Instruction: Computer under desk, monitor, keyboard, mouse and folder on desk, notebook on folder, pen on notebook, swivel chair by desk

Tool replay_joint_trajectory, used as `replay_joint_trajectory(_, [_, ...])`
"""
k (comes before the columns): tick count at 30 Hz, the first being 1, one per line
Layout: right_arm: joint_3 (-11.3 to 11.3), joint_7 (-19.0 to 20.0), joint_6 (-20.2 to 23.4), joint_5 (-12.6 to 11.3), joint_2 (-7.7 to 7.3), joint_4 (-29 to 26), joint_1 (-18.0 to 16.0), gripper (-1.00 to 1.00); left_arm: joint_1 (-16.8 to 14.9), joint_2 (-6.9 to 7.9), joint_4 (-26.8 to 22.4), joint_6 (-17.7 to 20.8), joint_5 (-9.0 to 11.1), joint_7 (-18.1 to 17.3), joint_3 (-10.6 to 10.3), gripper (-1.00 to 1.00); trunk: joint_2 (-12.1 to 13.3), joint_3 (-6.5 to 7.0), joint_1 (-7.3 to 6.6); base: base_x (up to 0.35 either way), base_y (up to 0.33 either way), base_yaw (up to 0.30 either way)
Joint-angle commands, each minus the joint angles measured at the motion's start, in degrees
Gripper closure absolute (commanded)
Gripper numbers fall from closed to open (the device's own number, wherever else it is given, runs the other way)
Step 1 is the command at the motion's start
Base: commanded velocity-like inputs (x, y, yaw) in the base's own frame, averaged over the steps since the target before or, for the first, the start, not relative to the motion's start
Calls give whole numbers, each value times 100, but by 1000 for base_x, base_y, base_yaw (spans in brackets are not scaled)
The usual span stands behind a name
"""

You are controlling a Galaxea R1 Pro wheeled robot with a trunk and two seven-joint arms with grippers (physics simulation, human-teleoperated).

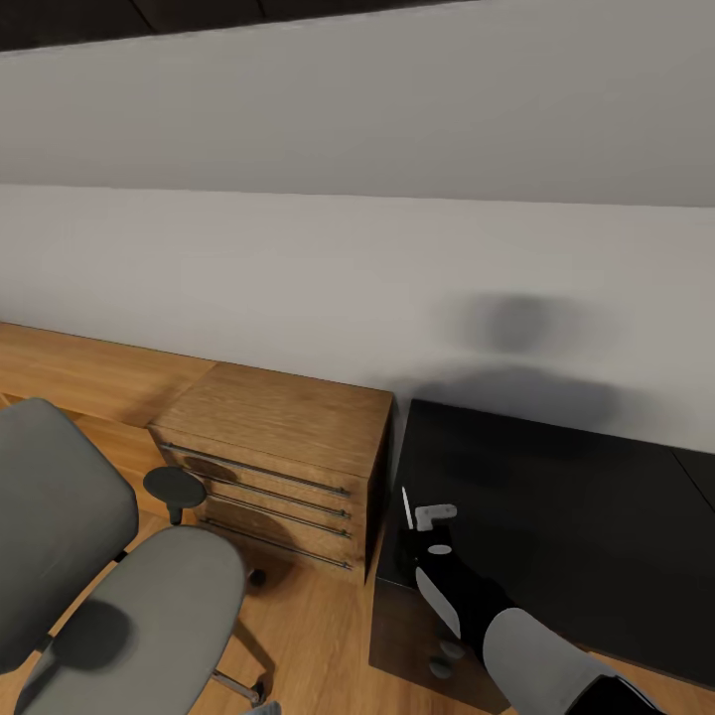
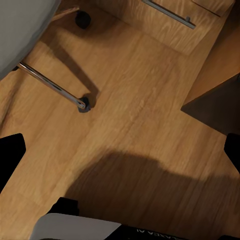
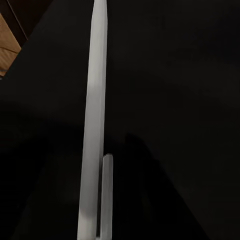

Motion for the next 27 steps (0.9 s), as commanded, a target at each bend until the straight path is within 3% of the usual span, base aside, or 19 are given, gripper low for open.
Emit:
replay_joint_trajectory(1, [42,-55,67,-46,-8,108,-2,100,-2,8,-8,-36,60,36,-29,-100,-4,-6,1,0,0,0])
replay_joint_trajectory(18, [31,-51,229,-46,-15,60,-2,100,-2,8,-17,-32,60,32,-29,-100,-4,-6,1,0,0,0])
replay_joint_trajectory(27, [-122,-47,331,-46,-22,35,-2,100,-2,8,-17,-32,60,31,-29,-100,-4,-6,1,0,0,0])
